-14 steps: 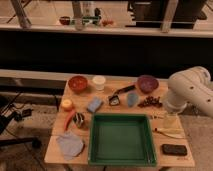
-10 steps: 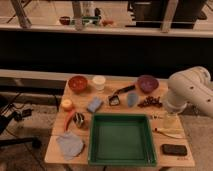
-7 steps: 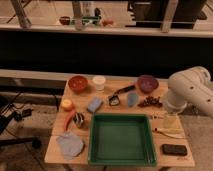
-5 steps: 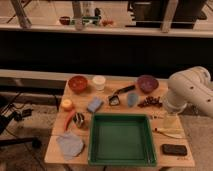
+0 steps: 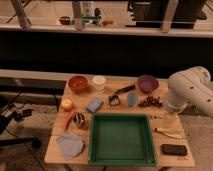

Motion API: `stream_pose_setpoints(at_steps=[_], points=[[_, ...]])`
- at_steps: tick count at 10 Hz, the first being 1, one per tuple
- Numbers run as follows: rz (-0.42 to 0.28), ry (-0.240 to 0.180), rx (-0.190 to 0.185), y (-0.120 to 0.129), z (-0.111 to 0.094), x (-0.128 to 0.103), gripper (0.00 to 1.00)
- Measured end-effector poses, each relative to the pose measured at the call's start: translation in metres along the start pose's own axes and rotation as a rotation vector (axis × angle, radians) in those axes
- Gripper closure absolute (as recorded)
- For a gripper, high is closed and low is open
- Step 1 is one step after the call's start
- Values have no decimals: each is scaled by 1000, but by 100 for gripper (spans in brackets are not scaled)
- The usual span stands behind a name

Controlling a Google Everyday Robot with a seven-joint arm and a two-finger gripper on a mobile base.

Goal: Wipe purple bowl with eraser

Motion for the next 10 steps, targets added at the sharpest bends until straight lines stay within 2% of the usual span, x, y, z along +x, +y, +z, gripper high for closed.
stream_pose_setpoints(at_steps=[3,5,7,10], points=[[0,0,0,0,0,0,20],[22,4,13,-1,-2,7,20],[62,25,26,3,-3,34,20],[111,61,15,19,3,70,20]])
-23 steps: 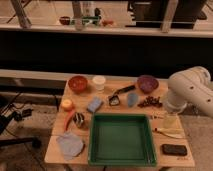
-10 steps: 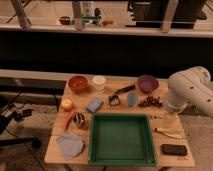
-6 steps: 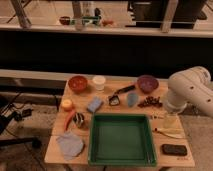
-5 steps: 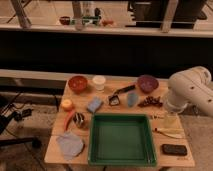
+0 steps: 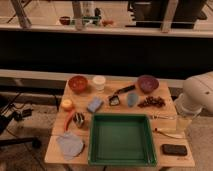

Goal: Wipe purple bowl with eraser

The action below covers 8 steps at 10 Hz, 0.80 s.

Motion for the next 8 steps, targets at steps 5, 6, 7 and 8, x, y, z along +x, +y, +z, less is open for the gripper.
stream_pose_setpoints(at_steps=[5,6,7,8], points=[[-26,24,15,36,5,20,20],[-32,23,16,35,5,18,20],[-32,21,15,35,6,17,20],[-30,22,15,35,5,19,20]])
